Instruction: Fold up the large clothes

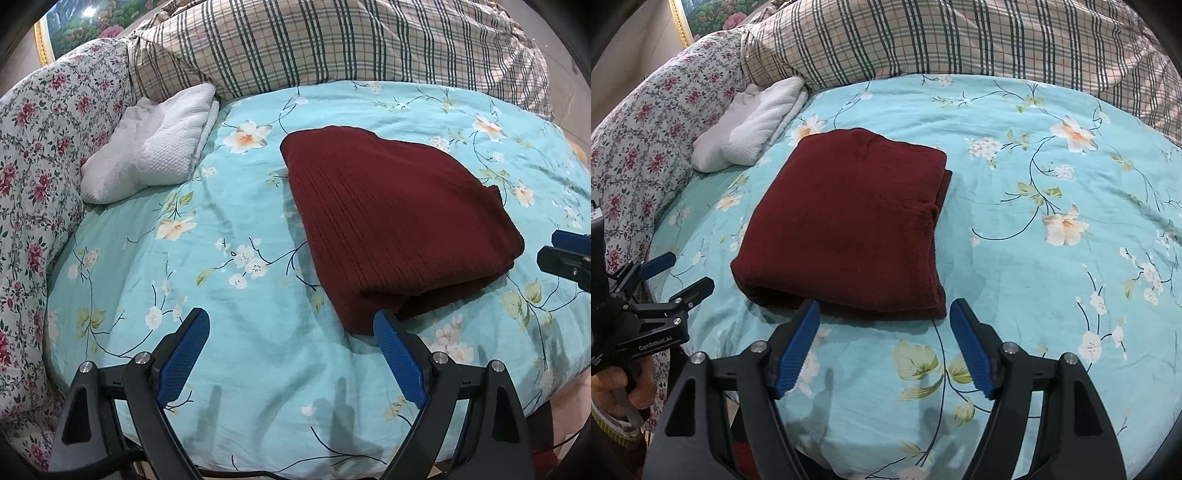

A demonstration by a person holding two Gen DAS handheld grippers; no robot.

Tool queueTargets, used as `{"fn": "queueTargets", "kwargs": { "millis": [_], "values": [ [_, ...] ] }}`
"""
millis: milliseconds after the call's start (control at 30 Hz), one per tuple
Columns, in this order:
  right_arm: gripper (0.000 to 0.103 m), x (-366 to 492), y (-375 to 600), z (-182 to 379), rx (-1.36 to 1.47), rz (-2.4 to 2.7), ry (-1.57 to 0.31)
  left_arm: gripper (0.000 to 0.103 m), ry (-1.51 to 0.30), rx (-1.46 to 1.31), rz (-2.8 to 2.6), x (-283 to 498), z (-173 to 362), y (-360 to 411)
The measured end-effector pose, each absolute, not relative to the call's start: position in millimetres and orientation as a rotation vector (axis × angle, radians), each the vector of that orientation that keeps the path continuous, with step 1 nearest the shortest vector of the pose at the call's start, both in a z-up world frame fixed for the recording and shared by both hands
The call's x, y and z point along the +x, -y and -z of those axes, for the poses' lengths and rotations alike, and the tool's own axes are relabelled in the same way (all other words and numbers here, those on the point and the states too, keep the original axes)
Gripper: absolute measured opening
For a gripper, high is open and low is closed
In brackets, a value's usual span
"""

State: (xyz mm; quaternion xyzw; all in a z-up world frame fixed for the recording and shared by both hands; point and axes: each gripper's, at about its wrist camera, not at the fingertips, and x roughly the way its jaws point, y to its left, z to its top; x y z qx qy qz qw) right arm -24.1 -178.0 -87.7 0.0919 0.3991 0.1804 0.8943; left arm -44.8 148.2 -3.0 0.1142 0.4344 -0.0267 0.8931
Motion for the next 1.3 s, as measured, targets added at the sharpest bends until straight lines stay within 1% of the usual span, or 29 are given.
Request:
{"fn": "queueTargets", "kwargs": {
  "millis": [167, 733, 967, 1100, 1133, 1200, 1300],
  "values": [
    [0.077, -25.0, 176.6, 87.7, 0.193, -0.381, -0.827, 0.091, -0.901, 0.218, 0.044, -44.3, 0.9, -151.2],
    [0.078, -27.8, 168.3, 86.5, 0.186, -0.39, -0.829, 0.091, -0.886, 0.189, 0.022, -46.4, -3.6, -159.2],
    [0.078, -27.9, 168.5, 85.8, 0.19, -0.39, -0.828, 0.091, -0.807, 0.125, 0.017, -55.0, -10.7, -166.5],
    [0.078, -27.9, 168.1, 85.8, 0.19, -0.391, -0.833, 0.092, -0.819, 0.22, 0.07, -57.4, -7.8, -155.9],
    [0.078, -28.4, 167.4, 85.9, 0.19, -0.39, -0.833, 0.092, -0.813, 0.246, 0.055, -58.8, -7.5, -153.4],
    [0.078, -26.9, 168.9, 86.0, 0.195, -0.393, -0.833, 0.1, -0.827, 0.236, 0.072, -56.2, -7.3, -153.4],
    [0.078, -21.0, 172.5, 88.3, 0.214, -0.395, -0.839, 0.1, -0.846, 0.184, 0.08, -50.6, -8.0, -159.6]
  ]
}}
